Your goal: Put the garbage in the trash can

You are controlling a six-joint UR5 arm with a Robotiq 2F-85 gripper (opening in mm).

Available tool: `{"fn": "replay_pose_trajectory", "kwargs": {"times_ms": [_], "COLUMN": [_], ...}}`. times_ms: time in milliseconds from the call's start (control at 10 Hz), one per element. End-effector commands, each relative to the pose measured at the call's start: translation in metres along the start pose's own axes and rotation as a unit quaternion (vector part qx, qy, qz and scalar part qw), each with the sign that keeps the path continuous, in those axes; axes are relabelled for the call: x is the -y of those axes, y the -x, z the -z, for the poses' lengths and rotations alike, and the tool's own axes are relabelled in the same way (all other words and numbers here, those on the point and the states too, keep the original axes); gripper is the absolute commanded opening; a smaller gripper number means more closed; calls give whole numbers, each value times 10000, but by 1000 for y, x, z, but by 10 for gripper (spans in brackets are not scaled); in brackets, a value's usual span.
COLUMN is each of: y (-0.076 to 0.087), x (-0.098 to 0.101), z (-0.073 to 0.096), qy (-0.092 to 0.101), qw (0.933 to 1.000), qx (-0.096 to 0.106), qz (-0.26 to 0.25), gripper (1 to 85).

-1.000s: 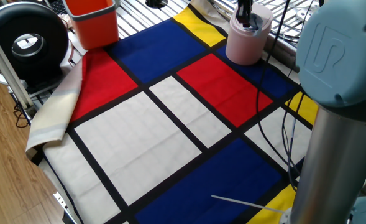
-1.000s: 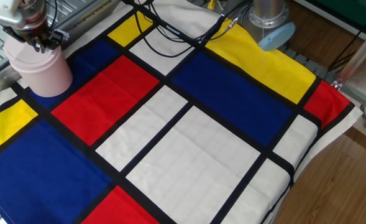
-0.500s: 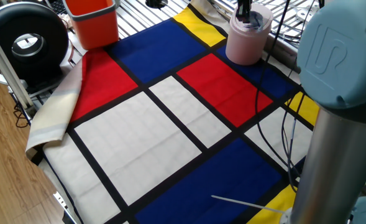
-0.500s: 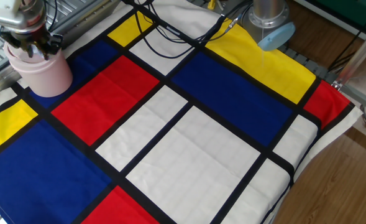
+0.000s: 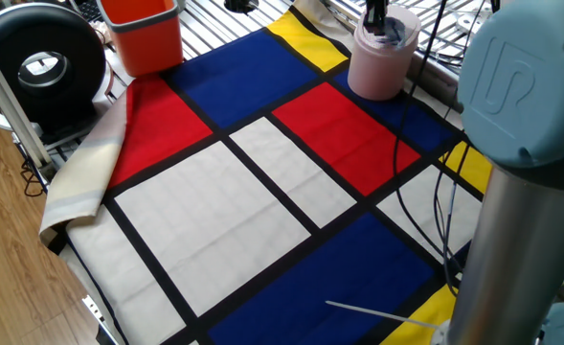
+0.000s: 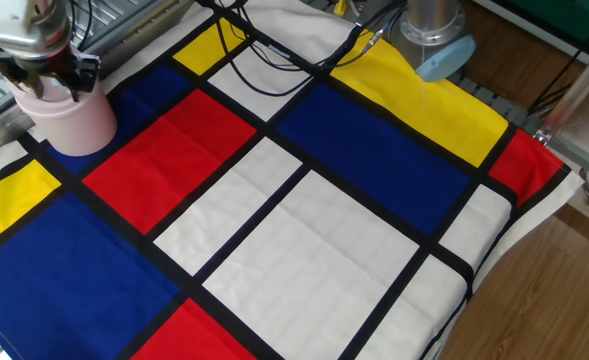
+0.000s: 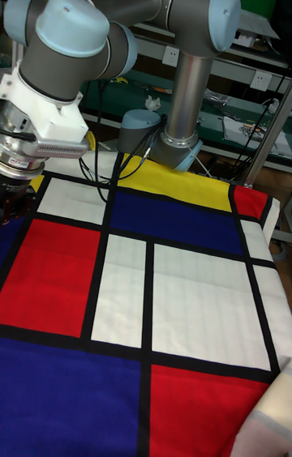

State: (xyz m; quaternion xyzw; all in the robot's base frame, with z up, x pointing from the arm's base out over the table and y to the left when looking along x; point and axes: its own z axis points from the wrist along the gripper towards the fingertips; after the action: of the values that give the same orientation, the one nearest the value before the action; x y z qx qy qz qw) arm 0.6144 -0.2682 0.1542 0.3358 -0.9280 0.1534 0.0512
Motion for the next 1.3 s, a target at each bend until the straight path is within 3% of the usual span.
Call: {"fn": "replay_pose_trajectory", "kwargs": {"times_ms": [0,200,300,800,900,1100,1200], "y": [1,1,-1,-13,-16,-15,-15], "x": [11,8,9,-2,-10,-27,-32], "z": [15,30,33,56,58,53,51], "qy": [-220,-233,-265,-280,-181,153,246], "qw": [9996,9994,9992,9977,9971,9931,9916], "qx": [-147,-249,-271,-289,-296,-129,-78], "qz": [101,-78,-162,-553,-671,-1158,-1271], "gripper": [513,480,393,327,317,33,10]}}
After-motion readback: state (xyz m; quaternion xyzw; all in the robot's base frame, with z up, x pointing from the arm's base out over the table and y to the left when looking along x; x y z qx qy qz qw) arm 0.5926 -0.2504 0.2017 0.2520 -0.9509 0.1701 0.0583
